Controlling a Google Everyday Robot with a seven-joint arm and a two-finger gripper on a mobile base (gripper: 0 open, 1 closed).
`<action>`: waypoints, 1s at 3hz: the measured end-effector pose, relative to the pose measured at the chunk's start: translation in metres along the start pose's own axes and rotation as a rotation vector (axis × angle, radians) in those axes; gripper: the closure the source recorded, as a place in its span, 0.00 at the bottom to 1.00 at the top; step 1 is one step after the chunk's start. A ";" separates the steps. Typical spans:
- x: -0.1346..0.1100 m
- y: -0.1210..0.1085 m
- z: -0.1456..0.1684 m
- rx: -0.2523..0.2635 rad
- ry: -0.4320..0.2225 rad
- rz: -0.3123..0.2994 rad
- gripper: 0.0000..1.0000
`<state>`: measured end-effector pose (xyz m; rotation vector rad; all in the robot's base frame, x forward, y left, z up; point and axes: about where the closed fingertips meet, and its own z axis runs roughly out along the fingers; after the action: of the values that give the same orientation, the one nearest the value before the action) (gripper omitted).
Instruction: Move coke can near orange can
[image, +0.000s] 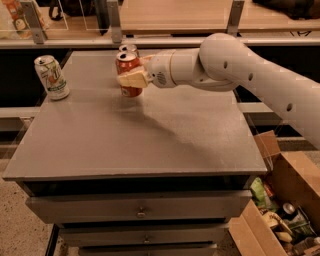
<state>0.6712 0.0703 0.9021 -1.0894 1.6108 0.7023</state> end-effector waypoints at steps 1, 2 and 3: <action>0.009 -0.016 0.006 0.034 0.026 0.013 0.38; 0.021 -0.025 0.010 0.054 0.054 0.028 0.14; 0.030 -0.029 0.012 0.063 0.069 0.039 0.00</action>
Offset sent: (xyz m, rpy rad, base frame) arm 0.0378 -0.0194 -0.0349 -0.0651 0.0500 -0.1033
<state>0.7003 0.0592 0.8722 -1.0493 1.7060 0.6416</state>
